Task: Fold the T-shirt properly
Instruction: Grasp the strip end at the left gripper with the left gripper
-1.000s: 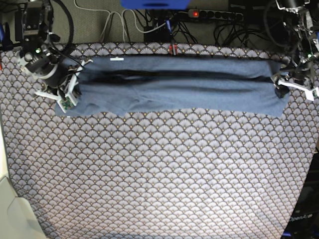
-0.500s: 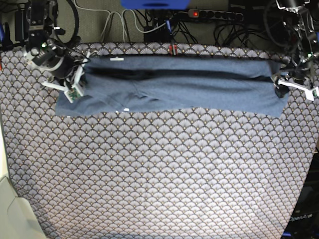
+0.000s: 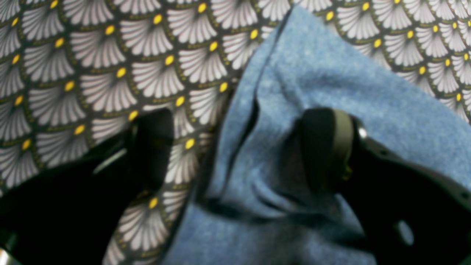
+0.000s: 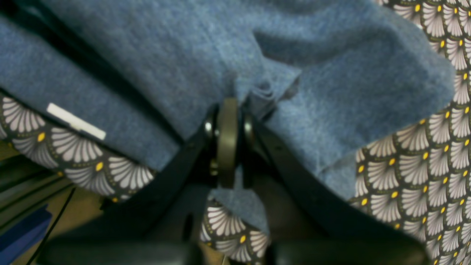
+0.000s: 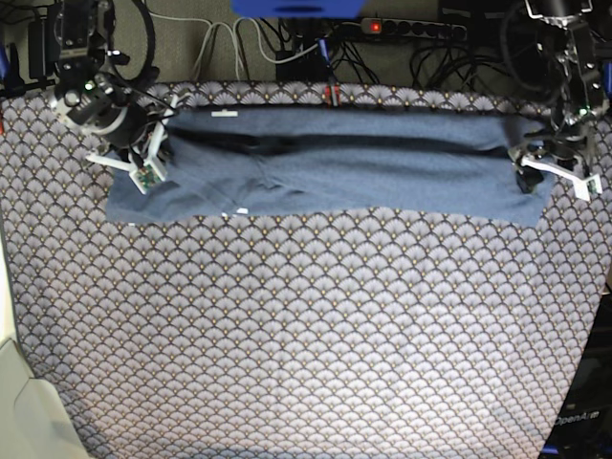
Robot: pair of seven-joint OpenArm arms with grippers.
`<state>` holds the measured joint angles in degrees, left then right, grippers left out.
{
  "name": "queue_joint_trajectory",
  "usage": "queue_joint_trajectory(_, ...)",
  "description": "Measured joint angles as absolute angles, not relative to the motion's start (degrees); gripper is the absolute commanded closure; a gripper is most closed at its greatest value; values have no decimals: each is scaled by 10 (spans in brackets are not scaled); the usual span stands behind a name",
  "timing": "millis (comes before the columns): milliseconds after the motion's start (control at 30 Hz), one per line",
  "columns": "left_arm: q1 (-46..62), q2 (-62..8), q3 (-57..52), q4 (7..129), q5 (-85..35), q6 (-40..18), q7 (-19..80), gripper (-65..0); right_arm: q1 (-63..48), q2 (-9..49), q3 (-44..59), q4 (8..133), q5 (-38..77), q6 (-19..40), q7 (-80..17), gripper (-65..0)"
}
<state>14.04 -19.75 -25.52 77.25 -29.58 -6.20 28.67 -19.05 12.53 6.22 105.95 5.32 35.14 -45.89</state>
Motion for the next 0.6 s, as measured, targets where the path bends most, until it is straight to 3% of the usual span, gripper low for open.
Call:
queue_joint_trajectory(367, 116, -200, -251, 718, -308, -77, 251, -505, -188, 127, 62, 1059, 53, 351, -459, 0)
queue_joint_trajectory(433, 116, -202, -251, 717, -309, -75, 249, -412, -188, 127, 62, 1060, 53, 351, -459, 0)
queue_joint_trajectory(567, 116, -203, -254, 713, -315, -72, 254, -135, -187, 127, 62, 1058, 53, 351, -459, 0)
queue_joint_trajectory(600, 116, -202, -254, 712, -321, -72, 253, -91, -188, 127, 62, 1058, 53, 351, -459, 0)
